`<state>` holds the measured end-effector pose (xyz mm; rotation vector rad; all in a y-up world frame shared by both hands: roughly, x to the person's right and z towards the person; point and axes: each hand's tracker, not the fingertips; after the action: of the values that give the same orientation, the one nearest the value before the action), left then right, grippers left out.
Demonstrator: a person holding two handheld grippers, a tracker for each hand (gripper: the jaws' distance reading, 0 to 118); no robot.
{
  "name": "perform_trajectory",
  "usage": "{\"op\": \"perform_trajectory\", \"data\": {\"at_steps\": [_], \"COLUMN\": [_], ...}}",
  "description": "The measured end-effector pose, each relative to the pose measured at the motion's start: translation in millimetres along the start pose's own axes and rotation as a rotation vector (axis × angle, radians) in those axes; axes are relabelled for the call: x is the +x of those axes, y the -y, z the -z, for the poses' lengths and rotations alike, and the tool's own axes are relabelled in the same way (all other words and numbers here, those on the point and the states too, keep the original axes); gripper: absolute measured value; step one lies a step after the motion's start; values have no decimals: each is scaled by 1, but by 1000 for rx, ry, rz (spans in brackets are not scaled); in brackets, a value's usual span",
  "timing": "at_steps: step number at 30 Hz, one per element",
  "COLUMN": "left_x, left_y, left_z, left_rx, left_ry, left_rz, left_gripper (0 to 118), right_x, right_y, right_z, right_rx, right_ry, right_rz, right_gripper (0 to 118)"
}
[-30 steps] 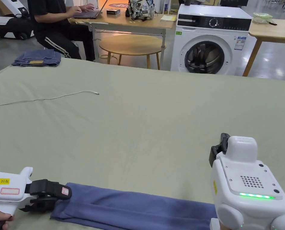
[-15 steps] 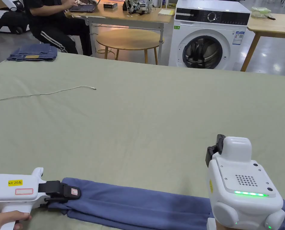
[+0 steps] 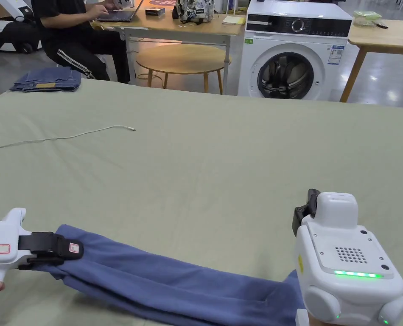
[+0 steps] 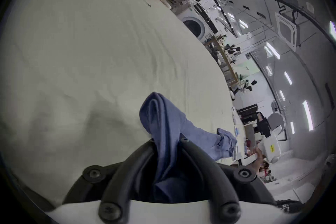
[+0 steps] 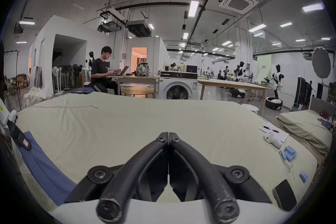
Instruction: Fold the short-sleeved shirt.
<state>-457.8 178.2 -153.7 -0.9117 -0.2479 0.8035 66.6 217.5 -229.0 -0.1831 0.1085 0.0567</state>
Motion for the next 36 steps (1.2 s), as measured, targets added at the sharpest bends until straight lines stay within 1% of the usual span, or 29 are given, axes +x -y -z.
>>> {"op": "perform_trajectory", "data": {"at_steps": [2,6,8,13,16,18,22,24,26,33,34,35,36], "left_x": [11,27,40,79,112,131,146,148,156,166,166,167,166], "left_y": [3,7,12,22,32,38,47,50,59,87,89,91,90], "left_z": [-4,-1,2,22,45,66,113,138,164,216,220,219,218], "left_rx": [-17,-26,-32,-64,-101,-131,-194,-204,-230,-296,-300,-295,-294], "left_ry": [-73,-48,-5,157,198,166,91,17,-90,-199,-218,-214,-206], "left_rz": [43,25,20,11,54,84,105,141,185,204,212,213,207], "left_gripper": [6,6,6,6,6,6,6,6,6,6,8,14,24], "right_x": [0,-1,-2,-3,-3,-3,-1,1,5,12,13,13,13], "right_y": [0,0,0,0,0,0,1,2,2,6,7,7,8], "right_z": [0,1,2,1,1,1,0,-1,-2,-4,-3,-3,-3], "right_rx": [-1,-6,-11,-11,-13,-16,-21,-23,-24,-44,-46,-47,-48], "right_ry": [-4,-7,-10,-14,-17,-18,-16,-12,-6,13,13,14,15], "right_rz": [-1,4,11,11,11,13,17,18,16,18,17,16,15], "right_gripper": [0,0,0,0,0,0,0,0,0,0,0,0,0]}}
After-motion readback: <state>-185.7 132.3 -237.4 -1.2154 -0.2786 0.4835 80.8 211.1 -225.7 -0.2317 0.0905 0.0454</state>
